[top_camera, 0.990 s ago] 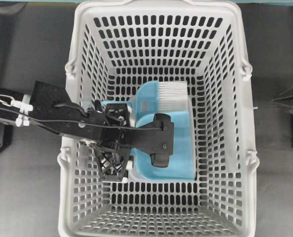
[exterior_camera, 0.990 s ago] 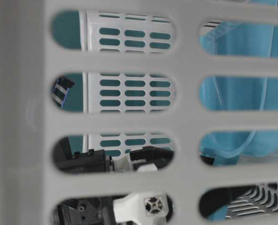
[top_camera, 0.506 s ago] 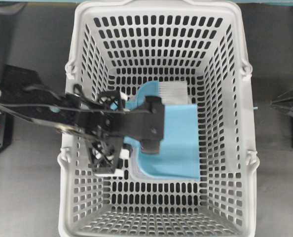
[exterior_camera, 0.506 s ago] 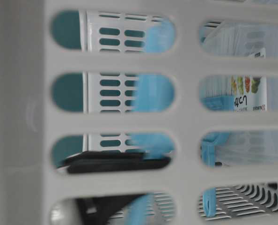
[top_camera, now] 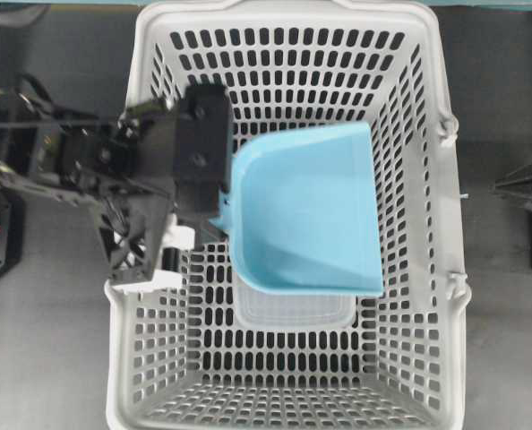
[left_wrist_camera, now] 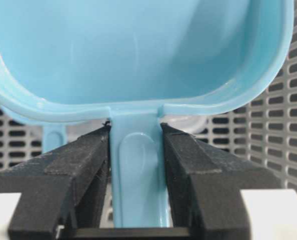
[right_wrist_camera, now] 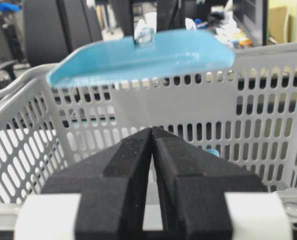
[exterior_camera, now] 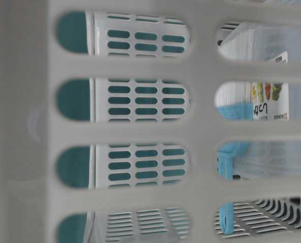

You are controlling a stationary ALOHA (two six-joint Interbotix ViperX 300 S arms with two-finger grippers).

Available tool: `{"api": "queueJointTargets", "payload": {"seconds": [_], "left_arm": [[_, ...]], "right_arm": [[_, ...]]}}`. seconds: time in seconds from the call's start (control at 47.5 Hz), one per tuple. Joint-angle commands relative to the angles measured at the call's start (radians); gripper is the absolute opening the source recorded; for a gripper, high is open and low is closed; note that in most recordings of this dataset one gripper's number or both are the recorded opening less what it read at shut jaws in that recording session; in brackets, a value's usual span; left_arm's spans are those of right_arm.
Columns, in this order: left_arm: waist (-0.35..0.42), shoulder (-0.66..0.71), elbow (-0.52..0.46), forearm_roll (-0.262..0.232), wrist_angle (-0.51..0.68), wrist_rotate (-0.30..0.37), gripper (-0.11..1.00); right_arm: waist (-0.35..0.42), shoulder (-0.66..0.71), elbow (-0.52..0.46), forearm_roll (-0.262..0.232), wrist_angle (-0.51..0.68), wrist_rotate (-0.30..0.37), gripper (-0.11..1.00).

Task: Pick up the dustpan from the shopping basket with the left arm.
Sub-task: 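Hold the raised dustpan steady above the basket with the left gripper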

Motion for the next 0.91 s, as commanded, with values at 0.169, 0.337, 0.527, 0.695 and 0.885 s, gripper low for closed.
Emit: {"api": "queueJointTargets", "payload": {"seconds": [0.169, 0.337, 0.527, 0.695, 0.885], "left_arm": [[-0.005, 0.002, -0.060, 0.003, 0.026, 0.000, 0.31], [-0.005, 0.002, -0.057, 0.003, 0.028, 0.000, 0.31], [-0.005, 0.002, -0.057, 0.003, 0.028, 0.000, 0.31], [-0.005, 0.002, -0.054, 0.003, 0.029, 0.000, 0.30], [-0.005, 0.005, -0.054, 0.003, 0.029, -0.002, 0.31]], "right_arm": [[0.002, 0.005, -0.008, 0.005, -0.005, 0.002, 0.00], [0.003, 0.005, -0.008, 0.003, -0.005, 0.002, 0.00], [0.002, 0.005, -0.008, 0.005, -0.005, 0.002, 0.00], [0.003, 0.005, -0.005, 0.003, -0.005, 0.002, 0.00], [0.003, 0.005, -0.008, 0.003, -0.005, 0.002, 0.00]]}}
